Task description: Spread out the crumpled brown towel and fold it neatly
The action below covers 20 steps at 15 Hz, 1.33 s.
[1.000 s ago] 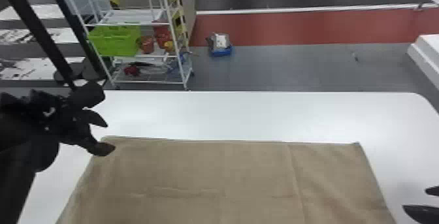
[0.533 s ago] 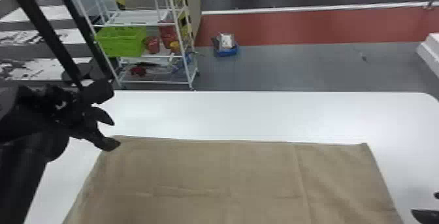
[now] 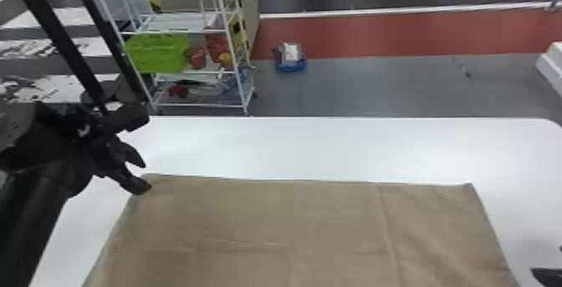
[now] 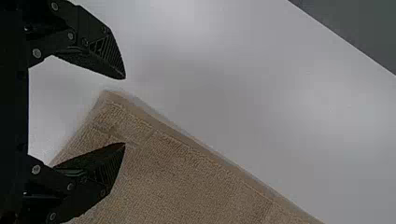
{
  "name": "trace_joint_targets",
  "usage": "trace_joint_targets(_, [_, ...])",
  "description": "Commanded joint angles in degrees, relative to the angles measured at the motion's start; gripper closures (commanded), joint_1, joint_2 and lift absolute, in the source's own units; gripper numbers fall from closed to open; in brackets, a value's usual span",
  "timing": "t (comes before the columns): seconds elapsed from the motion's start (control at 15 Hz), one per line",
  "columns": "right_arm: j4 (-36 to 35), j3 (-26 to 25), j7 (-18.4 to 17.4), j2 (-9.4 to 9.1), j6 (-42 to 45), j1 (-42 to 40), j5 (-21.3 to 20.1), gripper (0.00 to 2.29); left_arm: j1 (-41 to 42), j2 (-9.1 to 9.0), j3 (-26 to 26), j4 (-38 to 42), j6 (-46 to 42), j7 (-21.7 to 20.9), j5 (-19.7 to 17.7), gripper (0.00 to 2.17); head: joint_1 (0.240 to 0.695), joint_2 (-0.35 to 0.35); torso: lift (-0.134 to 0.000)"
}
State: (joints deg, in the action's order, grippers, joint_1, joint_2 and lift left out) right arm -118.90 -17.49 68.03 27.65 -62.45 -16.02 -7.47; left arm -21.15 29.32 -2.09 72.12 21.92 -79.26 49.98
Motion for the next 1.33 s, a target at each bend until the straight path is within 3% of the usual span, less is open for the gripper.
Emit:
trace_joint_targets(0.0, [0.25,0.0,0.0,0.04,0.44,0.02,0.0,0.04,-0.91,0.38,0.33,-1.19,0.01,0.33,0.03,0.45,0.695,0.148,-0.122])
trace_joint_targets(0.2, [0.43,0.0,0.0,0.12,0.79,-0.07,0.0,0.05,-2.41,0.38,1.65,-2.77,0.01,0.33,0.12,0.45,0.695,0.154,-0.122])
trace_joint_targets(0.33, [0.43,-0.09,0.0,0.12,0.97,-0.07,0.09,0.05,-2.84,0.47,2.18,-3.56,0.01,0.33,0.2,0.69,0.695,0.153,-0.122])
trace_joint_targets(0.73, [0.51,-0.35,-0.09,0.12,1.85,-0.24,0.09,0.05,-2.84,0.65,2.53,-3.74,0.01,-0.37,0.56,0.73,0.695,0.148,-0.122])
trace_joint_targets(0.87, [0.69,-0.26,-0.09,0.12,1.85,-0.07,0.09,0.05,-2.67,0.74,2.53,-3.74,0.01,-0.64,0.56,1.28,0.695,0.15,-0.122])
trace_joint_targets(1.27, [0.6,-0.79,-1.32,-0.23,1.32,0.99,1.32,0.06,-0.74,0.74,1.74,-1.37,0.36,-0.99,0.03,1.37,0.695,0.15,-0.122])
